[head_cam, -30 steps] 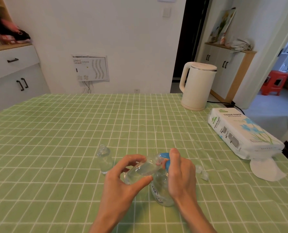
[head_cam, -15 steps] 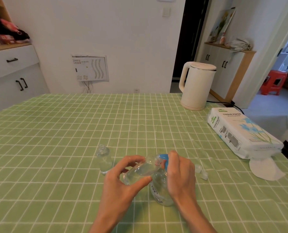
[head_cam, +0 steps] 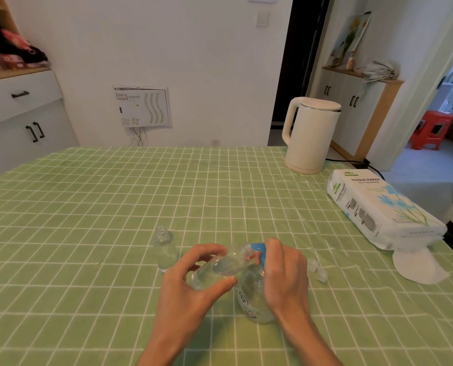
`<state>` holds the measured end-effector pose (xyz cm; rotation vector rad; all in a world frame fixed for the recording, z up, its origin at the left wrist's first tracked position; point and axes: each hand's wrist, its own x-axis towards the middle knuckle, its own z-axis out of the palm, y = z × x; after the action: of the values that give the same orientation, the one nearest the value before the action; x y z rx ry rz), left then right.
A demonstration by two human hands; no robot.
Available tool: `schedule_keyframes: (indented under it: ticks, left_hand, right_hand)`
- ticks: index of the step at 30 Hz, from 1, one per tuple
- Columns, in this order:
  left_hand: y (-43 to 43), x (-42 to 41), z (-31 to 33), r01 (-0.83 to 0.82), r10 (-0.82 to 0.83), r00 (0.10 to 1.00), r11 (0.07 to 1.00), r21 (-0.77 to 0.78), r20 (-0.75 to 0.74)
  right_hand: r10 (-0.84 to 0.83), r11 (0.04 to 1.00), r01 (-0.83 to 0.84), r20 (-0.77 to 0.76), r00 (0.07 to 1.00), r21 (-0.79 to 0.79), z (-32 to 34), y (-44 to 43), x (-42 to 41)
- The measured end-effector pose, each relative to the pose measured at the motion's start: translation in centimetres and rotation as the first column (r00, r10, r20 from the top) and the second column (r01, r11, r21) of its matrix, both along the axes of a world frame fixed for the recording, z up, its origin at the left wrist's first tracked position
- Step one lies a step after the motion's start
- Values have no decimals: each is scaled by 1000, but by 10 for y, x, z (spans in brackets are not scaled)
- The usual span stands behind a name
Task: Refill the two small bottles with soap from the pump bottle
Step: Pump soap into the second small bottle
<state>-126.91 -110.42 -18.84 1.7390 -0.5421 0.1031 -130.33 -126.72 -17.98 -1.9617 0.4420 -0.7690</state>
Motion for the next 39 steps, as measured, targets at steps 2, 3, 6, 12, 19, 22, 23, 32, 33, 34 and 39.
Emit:
schedule_keyframes:
  ticks: [2, 3, 6, 12, 19, 22, 23, 32, 33, 34, 39]
  left_hand:
    - [0, 0, -1, -3, 3, 1000, 1000, -2, 2]
    - [0, 0, -1, -4, 4, 1000, 1000, -2, 0]
    - [0, 0, -1, -6, 6, 1000, 1000, -1, 2]
    - [0, 0, 1, -6, 6, 1000, 1000, -24, -2]
    - [-1, 1, 0, 5, -5, 1000, 1000, -5, 5]
    - [0, 1, -1, 4, -4, 1000, 1000, 2, 10]
    - [0, 1, -1, 5, -5, 1000, 1000, 1, 8]
    - [1, 1, 1, -1, 1, 1000, 1000, -13, -1]
    - [1, 1, 1, 1, -1, 1000, 1000, -13, -4]
    - [1, 1, 1, 2, -2, 1000, 1000, -12, -4]
    - [0, 2, -1, 8, -9, 1000, 1000, 11, 5]
  right_hand:
    - [3, 1000, -3, -3, 1000, -2, 0, 0, 0]
    - [0, 1000, 0, -1, 1000, -4, 0, 0, 0]
    - [-3, 999, 3, -2, 1000, 39, 0, 2, 0]
    - [-6, 995, 10, -41, 999, 96, -4, 0, 2]
    - [-7, 999, 6, 17, 1000, 34, -3, -1, 1]
    - [3, 1000, -3, 5, 1000, 13, -3, -1, 1]
    - [4, 1000, -4, 6, 1000, 11, -3, -1, 1]
    - [-23, 994, 26, -35, 999, 107, -6, -1, 2]
    - [-25, 994, 28, -30, 999, 104, -5, -1, 2]
    - [-27, 994, 29, -22, 999, 101, -5, -1, 2]
    - [-21, 1000, 21, 26, 999, -4, 1, 1, 0]
